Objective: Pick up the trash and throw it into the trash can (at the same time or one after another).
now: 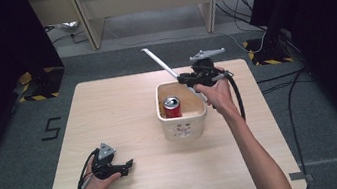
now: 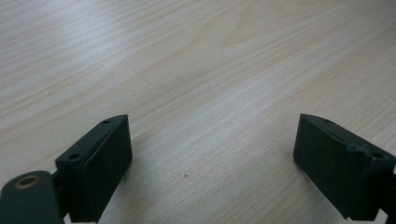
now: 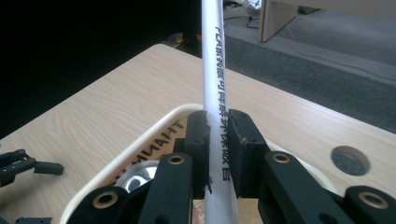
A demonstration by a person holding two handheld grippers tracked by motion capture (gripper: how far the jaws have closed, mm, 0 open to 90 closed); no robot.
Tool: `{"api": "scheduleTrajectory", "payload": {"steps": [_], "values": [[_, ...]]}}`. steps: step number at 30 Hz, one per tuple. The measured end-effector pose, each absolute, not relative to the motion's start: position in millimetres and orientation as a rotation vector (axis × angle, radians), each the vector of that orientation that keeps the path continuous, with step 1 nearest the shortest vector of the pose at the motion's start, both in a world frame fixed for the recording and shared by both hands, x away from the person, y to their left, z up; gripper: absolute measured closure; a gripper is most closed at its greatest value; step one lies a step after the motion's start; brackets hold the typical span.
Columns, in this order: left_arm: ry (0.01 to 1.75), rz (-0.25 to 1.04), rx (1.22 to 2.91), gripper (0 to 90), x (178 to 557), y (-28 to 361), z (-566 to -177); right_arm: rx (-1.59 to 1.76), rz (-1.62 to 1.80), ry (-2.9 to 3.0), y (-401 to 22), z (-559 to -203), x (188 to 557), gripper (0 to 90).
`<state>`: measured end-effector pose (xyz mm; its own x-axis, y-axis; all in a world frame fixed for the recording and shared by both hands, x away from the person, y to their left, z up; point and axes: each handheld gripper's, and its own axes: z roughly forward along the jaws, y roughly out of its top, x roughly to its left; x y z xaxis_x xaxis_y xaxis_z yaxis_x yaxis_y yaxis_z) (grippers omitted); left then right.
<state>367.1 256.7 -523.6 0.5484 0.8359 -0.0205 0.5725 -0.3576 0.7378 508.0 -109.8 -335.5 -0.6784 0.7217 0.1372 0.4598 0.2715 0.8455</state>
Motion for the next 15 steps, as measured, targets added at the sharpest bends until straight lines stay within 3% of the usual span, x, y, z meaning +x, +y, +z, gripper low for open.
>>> {"api": "scheduleTrajectory", "payload": {"steps": [15], "values": [[1.131,0.473,2.065,10.8,367.1,256.5,-523.8,1.154,1.310,2.338,-90.1,-359.8,528.7,78.7]]}}
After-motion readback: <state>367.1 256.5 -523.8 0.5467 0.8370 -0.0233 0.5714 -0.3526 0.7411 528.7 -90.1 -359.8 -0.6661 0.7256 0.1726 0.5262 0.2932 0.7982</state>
